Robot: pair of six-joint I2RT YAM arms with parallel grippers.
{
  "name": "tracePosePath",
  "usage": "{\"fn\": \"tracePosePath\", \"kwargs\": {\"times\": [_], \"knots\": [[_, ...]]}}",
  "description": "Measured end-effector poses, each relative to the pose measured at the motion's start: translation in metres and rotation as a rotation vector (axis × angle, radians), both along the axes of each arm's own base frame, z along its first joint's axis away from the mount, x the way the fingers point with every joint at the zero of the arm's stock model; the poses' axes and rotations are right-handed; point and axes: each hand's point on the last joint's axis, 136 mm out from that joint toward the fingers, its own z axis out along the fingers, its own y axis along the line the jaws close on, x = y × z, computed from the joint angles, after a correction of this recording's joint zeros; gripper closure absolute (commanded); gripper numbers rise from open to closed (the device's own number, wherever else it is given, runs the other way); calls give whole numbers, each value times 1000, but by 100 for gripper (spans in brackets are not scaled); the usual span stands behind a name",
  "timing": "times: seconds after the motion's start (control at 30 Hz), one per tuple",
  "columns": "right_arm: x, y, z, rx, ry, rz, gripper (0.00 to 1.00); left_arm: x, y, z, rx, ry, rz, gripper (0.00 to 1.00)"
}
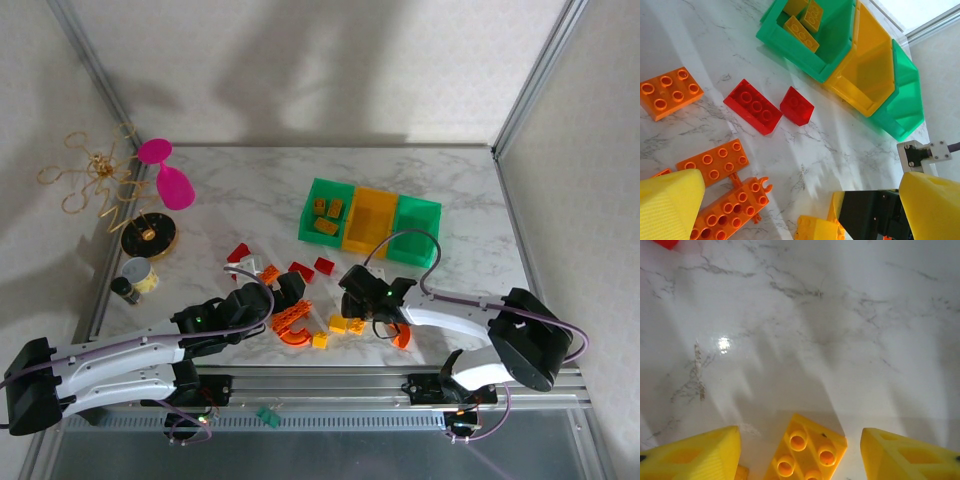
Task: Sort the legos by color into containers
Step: Pick up the lego from the bottom-center of the table.
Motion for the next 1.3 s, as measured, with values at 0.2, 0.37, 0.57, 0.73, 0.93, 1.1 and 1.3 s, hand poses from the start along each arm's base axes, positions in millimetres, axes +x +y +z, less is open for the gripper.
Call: {"fn": "tracePosePath", "kwargs": {"times": [0.2, 0.37, 0.57, 0.73, 0.93, 1.1, 1.3], "knots": [[-9, -2, -7, -24, 24, -20, 45, 0, 0, -1, 4, 3, 0, 0], [-11, -2, -7, -27, 21, -31, 48, 0, 0, -3, 13, 8, -1, 0], [-11, -3, -12, -45, 26, -27, 53, 1, -1, -2, 14, 8, -1, 0], [-13, -6, -15, -67, 28, -8, 59, 1, -3, 1, 7, 4, -2, 0], [-12, -6, -14, -72, 24, -3, 65, 1, -3, 1, 7, 4, -2, 0], [-11, -5, -13, -79, 17, 16, 65, 1, -2, 1, 8, 3, -1, 0], [6, 3, 10, -101, -58, 51, 65, 3, -2, 8, 15, -15, -1, 0]]}}
